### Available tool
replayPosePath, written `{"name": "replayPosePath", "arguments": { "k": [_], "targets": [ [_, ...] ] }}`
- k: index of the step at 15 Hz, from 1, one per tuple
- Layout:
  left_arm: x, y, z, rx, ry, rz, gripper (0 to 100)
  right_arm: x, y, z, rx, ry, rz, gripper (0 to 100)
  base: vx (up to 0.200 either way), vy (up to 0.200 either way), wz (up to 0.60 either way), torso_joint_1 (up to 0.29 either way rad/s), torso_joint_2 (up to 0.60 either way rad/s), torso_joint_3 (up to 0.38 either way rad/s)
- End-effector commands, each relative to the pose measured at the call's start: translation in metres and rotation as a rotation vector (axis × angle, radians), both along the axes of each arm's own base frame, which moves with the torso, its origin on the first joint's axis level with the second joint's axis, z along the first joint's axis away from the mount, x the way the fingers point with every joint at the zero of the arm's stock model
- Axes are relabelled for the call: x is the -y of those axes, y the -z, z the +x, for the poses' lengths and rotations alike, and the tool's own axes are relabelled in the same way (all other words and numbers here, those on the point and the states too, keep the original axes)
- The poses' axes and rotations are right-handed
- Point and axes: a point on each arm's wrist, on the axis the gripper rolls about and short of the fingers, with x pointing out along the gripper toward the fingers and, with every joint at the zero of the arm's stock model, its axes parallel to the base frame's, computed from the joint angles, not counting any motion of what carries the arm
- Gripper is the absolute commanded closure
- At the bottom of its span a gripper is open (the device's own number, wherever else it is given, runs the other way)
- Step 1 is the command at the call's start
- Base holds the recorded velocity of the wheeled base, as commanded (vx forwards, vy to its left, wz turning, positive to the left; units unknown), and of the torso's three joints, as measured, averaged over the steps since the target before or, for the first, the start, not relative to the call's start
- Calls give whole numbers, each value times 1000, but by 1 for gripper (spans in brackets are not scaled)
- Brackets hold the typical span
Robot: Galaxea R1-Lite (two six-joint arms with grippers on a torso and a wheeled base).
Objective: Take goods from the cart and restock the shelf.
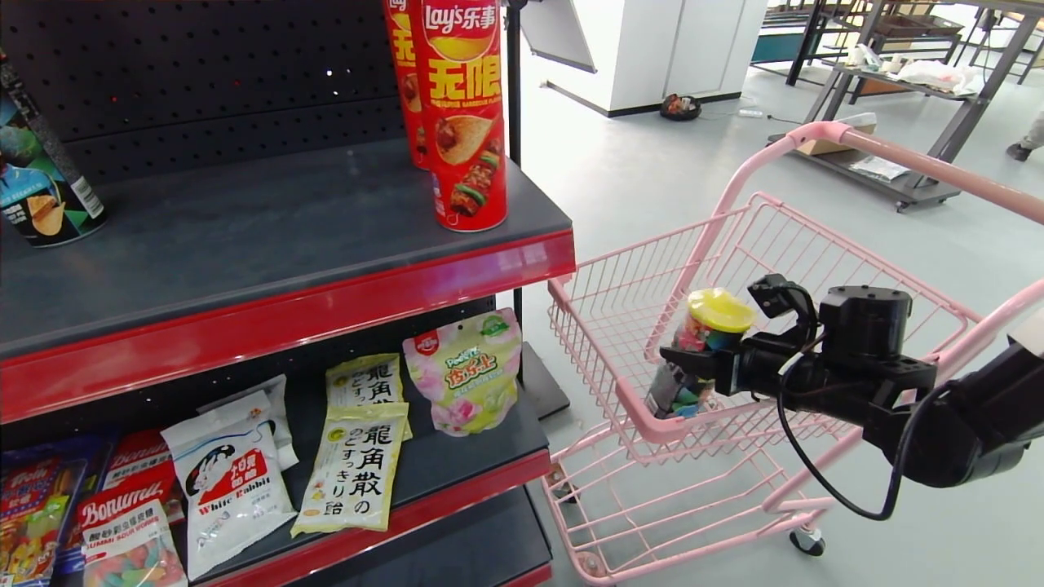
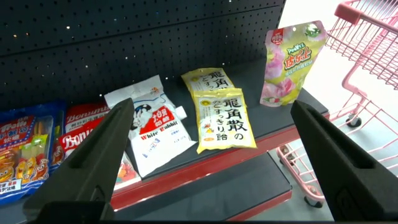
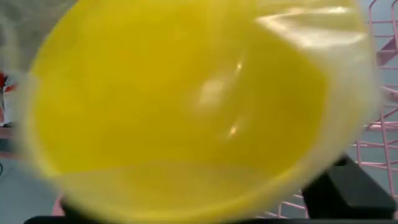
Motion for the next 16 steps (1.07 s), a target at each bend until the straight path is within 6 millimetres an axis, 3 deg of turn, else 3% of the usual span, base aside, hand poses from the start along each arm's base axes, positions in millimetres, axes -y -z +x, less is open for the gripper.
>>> {"name": "replayPosePath", "arguments": {
  "k": [1, 3, 5, 6, 7, 8, 11, 12, 14, 16],
  "targets": [
    [0, 0, 0, -1, 0, 0, 0, -2, 5, 2, -4, -2, 5, 100, 0, 0, 0, 0, 0, 0],
    [0, 0, 0, -1, 0, 0, 0, -2, 3, 1, 10, -2, 2, 100, 0, 0, 0, 0, 0, 0],
    [0, 0, 0, -1, 0, 0, 0, -1, -16, -1, 103, 6, 13, 100, 0, 0, 0, 0, 0, 0],
    [0, 0, 0, -1, 0, 0, 0, -1, -16, -1, 103, 6, 13, 100, 0, 0, 0, 0, 0, 0],
    [0, 0, 0, -1, 0, 0, 0, 0, -47, -6, 202, 14, 27, 100, 0, 0, 0, 0, 0, 0],
    [0, 0, 0, -1, 0, 0, 0, 1, -61, -8, 245, 15, 33, 100, 0, 0, 0, 0, 0, 0],
    [0, 0, 0, -1, 0, 0, 0, 8, -134, -30, 364, 27, 46, 100, 0, 0, 0, 0, 0, 0],
    [0, 0, 0, -3, 1, 0, 0, 11, -171, -50, 402, 34, 49, 100, 0, 0, 0, 0, 0, 0],
    [0, 0, 0, -3, 1, 0, 0, 17, -215, -97, 411, 58, 49, 100, 0, 0, 0, 0, 0, 0],
    [0, 0, 0, -3, 3, 0, 0, 30, -222, -164, 289, 102, -13, 100, 0, 0, 0, 0, 0, 0]
  ]
}}
